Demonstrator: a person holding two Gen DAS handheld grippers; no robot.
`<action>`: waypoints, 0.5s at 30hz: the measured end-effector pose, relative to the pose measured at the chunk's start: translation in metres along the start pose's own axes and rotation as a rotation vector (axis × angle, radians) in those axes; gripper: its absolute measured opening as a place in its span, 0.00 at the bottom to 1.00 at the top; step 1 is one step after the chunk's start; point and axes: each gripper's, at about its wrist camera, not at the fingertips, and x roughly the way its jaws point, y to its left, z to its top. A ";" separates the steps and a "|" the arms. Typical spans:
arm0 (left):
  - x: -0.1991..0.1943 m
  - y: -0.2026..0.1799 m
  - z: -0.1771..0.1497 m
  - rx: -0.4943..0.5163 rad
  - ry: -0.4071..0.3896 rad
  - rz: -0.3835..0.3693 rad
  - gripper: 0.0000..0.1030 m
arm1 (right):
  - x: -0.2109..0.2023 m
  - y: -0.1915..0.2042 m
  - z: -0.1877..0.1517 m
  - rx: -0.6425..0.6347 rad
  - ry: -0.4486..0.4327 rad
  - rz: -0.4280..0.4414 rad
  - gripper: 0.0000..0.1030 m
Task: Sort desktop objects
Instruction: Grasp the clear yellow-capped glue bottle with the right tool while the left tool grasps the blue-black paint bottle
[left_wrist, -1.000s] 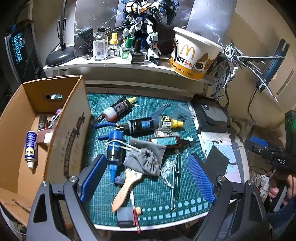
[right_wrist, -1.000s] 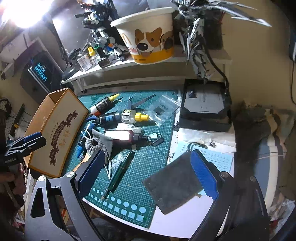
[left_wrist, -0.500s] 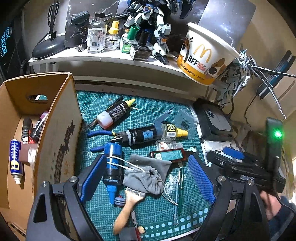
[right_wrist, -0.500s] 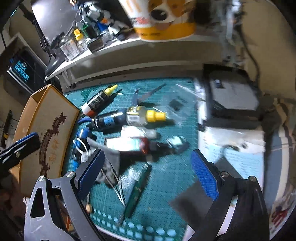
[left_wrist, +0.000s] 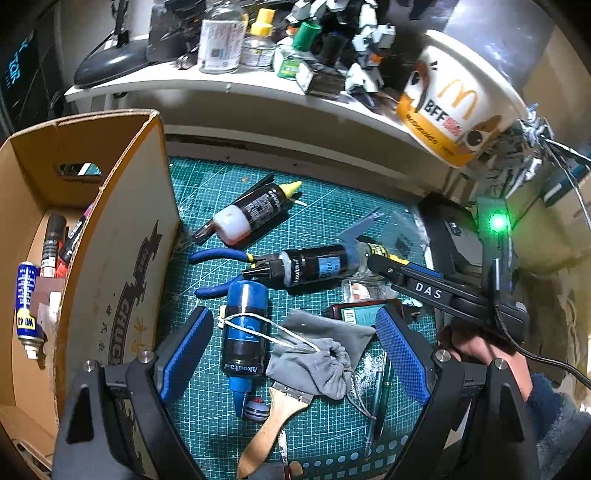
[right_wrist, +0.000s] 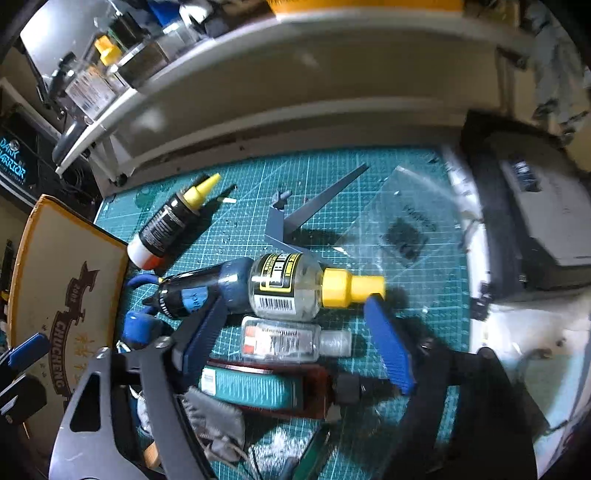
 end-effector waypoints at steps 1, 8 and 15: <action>0.001 0.000 0.000 -0.003 0.001 0.007 0.88 | 0.003 0.001 0.001 -0.013 0.001 -0.001 0.72; 0.011 -0.005 -0.001 -0.032 0.007 0.044 0.88 | 0.024 -0.002 0.008 -0.050 0.032 0.017 0.73; 0.028 -0.021 0.001 -0.035 0.007 0.052 0.88 | 0.023 -0.009 0.013 -0.129 0.039 0.049 0.63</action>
